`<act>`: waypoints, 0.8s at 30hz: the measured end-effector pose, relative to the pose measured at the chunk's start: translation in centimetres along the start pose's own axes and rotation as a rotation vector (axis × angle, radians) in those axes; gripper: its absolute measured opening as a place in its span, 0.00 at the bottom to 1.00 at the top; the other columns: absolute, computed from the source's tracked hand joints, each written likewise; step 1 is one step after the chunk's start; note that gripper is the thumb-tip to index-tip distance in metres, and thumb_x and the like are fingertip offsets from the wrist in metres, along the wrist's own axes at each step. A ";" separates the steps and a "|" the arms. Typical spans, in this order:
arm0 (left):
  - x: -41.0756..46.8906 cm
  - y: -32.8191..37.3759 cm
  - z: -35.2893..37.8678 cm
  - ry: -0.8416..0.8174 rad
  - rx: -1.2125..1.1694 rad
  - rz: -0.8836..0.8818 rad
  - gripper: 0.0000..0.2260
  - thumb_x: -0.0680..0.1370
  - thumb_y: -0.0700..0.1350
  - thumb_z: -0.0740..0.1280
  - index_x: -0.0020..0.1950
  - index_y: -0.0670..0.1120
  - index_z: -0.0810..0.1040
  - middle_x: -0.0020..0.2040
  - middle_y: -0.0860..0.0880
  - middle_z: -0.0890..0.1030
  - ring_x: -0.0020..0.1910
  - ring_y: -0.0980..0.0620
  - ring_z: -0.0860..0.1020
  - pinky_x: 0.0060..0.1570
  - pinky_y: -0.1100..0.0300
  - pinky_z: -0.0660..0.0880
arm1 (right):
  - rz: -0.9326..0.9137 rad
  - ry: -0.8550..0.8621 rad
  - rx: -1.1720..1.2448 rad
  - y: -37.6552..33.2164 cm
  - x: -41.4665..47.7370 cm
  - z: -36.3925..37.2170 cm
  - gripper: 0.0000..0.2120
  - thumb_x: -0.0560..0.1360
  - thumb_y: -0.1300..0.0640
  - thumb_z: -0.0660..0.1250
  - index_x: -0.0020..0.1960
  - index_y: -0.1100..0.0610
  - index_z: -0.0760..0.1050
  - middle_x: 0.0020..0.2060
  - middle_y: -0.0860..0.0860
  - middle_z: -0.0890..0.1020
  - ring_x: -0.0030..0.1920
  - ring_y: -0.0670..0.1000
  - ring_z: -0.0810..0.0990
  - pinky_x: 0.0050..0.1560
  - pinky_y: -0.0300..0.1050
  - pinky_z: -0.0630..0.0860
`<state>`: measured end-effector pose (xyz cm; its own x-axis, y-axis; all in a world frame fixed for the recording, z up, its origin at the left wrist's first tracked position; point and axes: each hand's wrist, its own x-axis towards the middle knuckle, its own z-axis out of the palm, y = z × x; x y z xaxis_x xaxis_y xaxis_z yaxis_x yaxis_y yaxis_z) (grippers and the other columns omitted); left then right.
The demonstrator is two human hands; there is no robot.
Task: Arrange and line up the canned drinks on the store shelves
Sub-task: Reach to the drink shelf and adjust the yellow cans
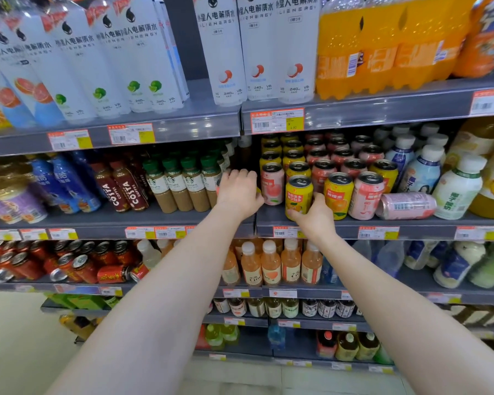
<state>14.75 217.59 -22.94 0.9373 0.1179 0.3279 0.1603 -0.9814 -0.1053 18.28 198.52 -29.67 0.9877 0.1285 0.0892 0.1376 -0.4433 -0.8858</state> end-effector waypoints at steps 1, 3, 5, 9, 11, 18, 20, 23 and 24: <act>0.3 -0.2 0.0 -0.022 0.029 0.001 0.22 0.76 0.56 0.67 0.66 0.46 0.77 0.61 0.44 0.80 0.63 0.41 0.75 0.68 0.46 0.65 | -0.005 0.005 -0.002 0.1 0.0 0.1 0.32 0.72 0.53 0.78 0.70 0.60 0.67 0.59 0.56 0.81 0.58 0.57 0.81 0.51 0.46 0.74; 0.9 -0.6 0.0 -0.072 0.088 0.014 0.22 0.77 0.59 0.67 0.65 0.47 0.77 0.61 0.45 0.80 0.63 0.41 0.76 0.71 0.45 0.63 | -0.009 0.013 0.002 0.4 0.0 0.2 0.33 0.72 0.53 0.78 0.71 0.59 0.67 0.60 0.56 0.81 0.59 0.57 0.81 0.53 0.47 0.76; 1.1 -0.8 0.0 -0.114 0.129 0.036 0.21 0.78 0.60 0.66 0.63 0.47 0.78 0.62 0.45 0.80 0.64 0.41 0.75 0.73 0.45 0.61 | -0.006 0.008 0.001 0.6 0.1 0.2 0.35 0.72 0.52 0.78 0.73 0.59 0.65 0.62 0.55 0.80 0.60 0.57 0.80 0.55 0.49 0.77; 1.5 -0.6 -0.1 -0.170 0.190 0.051 0.20 0.78 0.59 0.66 0.64 0.47 0.78 0.63 0.45 0.80 0.65 0.42 0.74 0.74 0.45 0.59 | -0.007 0.005 -0.007 0.9 0.3 0.2 0.37 0.72 0.52 0.77 0.75 0.58 0.64 0.63 0.55 0.80 0.61 0.56 0.80 0.58 0.51 0.78; 1.7 -0.3 0.1 -0.190 0.221 0.049 0.20 0.78 0.59 0.65 0.64 0.48 0.77 0.63 0.45 0.80 0.65 0.41 0.75 0.74 0.43 0.59 | -0.015 0.012 -0.007 1.0 0.3 0.3 0.36 0.72 0.53 0.77 0.74 0.58 0.64 0.63 0.55 0.80 0.61 0.56 0.80 0.59 0.53 0.79; 1.7 0.4 1.3 -0.139 0.278 0.050 0.20 0.78 0.60 0.66 0.62 0.47 0.78 0.59 0.45 0.82 0.60 0.42 0.77 0.72 0.41 0.62 | -0.023 0.023 -0.002 1.5 0.4 0.5 0.35 0.73 0.51 0.77 0.73 0.55 0.64 0.62 0.53 0.80 0.60 0.56 0.80 0.58 0.56 0.79; 1.6 0.8 1.5 -0.135 0.295 0.053 0.20 0.78 0.59 0.66 0.63 0.47 0.78 0.59 0.45 0.81 0.61 0.42 0.77 0.73 0.41 0.59 | -0.026 0.029 -0.016 1.6 0.4 0.5 0.35 0.73 0.50 0.77 0.73 0.54 0.64 0.62 0.53 0.80 0.61 0.56 0.80 0.58 0.57 0.79; 1.6 1.4 2.0 -0.168 0.311 0.011 0.24 0.78 0.60 0.67 0.66 0.45 0.74 0.60 0.45 0.80 0.63 0.42 0.76 0.76 0.40 0.53 | -0.027 0.036 -0.023 1.7 0.5 0.6 0.34 0.73 0.49 0.76 0.73 0.53 0.64 0.63 0.52 0.79 0.62 0.56 0.79 0.58 0.59 0.79; 1.6 1.5 2.2 -0.178 0.309 -0.017 0.26 0.77 0.61 0.67 0.67 0.45 0.73 0.60 0.44 0.80 0.63 0.42 0.76 0.77 0.39 0.52 | -0.025 0.036 -0.026 1.8 0.5 0.7 0.34 0.73 0.49 0.76 0.73 0.53 0.64 0.63 0.52 0.79 0.62 0.56 0.79 0.58 0.59 0.79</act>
<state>17.21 216.68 -24.67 0.9685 0.1854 0.1664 0.2372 -0.8901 -0.3892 18.93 198.41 -31.50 0.9860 0.1074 0.1279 0.1634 -0.4632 -0.8710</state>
